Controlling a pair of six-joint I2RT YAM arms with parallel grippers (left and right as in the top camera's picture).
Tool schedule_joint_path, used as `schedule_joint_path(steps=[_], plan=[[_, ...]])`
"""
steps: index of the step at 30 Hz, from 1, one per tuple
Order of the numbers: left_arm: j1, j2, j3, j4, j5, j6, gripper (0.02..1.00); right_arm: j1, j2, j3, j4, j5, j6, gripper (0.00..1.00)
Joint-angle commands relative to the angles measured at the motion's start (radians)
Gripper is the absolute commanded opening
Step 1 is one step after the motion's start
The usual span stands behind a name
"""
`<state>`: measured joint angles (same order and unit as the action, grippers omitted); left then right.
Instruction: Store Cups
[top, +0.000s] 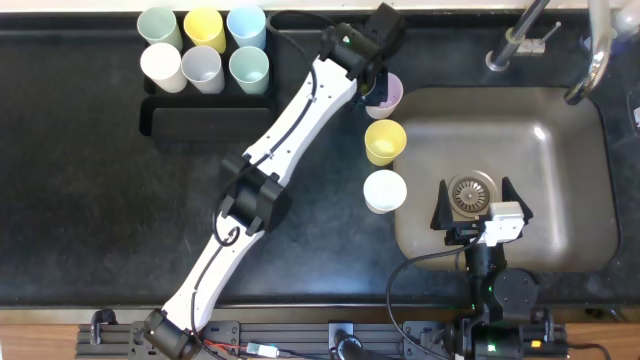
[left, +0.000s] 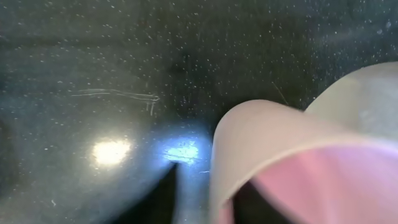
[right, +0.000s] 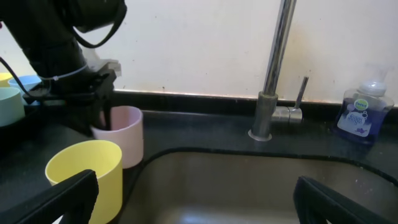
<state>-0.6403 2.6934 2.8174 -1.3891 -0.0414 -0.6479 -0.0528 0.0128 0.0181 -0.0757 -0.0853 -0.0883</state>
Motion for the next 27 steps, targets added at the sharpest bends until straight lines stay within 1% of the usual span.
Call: schedule_joint_path(steps=[1,5,7,10,13,15,18,22,23,25,27], plan=[[-0.005,0.006,0.026,0.007,0.004,0.021,0.036,-0.006,-0.008,-0.013,0.005,0.008,0.006,0.998],[-0.01,-0.053,0.026,0.015,-0.031,0.045,0.036,-0.006,-0.008,-0.013,0.005,0.008,0.006,0.998],[-0.007,-0.118,0.025,0.024,-0.065,0.061,0.036,-0.006,-0.008,-0.013,0.005,0.008,0.006,0.996],[0.023,-0.254,0.008,0.022,-0.1,0.11,0.031,-0.006,-0.008,-0.013,0.005,0.008,0.006,0.996],[0.082,-0.435,-0.089,0.032,-0.122,0.177,0.034,-0.006,-0.008,-0.013,0.004,0.008,0.006,0.996],[0.146,-0.587,-0.216,0.056,-0.127,0.241,0.036,-0.006,-0.008,-0.013,0.005,0.008,0.006,0.996],[0.261,-0.8,-0.435,0.096,-0.143,0.299,0.034,-0.006,-0.008,-0.013,0.005,0.008,0.006,0.998],[0.472,-1.031,-0.723,0.142,-0.13,0.306,0.036,-0.006,-0.008,-0.013,0.004,0.008,0.006,0.998],[0.528,-1.073,-0.785,0.151,-0.116,0.296,0.036,-0.006,-0.008,-0.013,0.005,0.008,0.006,0.998],[0.652,-1.145,-0.918,0.181,-0.042,0.29,0.036,-0.006,-0.008,-0.013,0.005,0.008,0.006,0.998],[0.735,-1.176,-1.006,0.195,0.01,0.305,0.036,-0.006,-0.008,-0.013,0.005,0.008,0.006,0.998]])
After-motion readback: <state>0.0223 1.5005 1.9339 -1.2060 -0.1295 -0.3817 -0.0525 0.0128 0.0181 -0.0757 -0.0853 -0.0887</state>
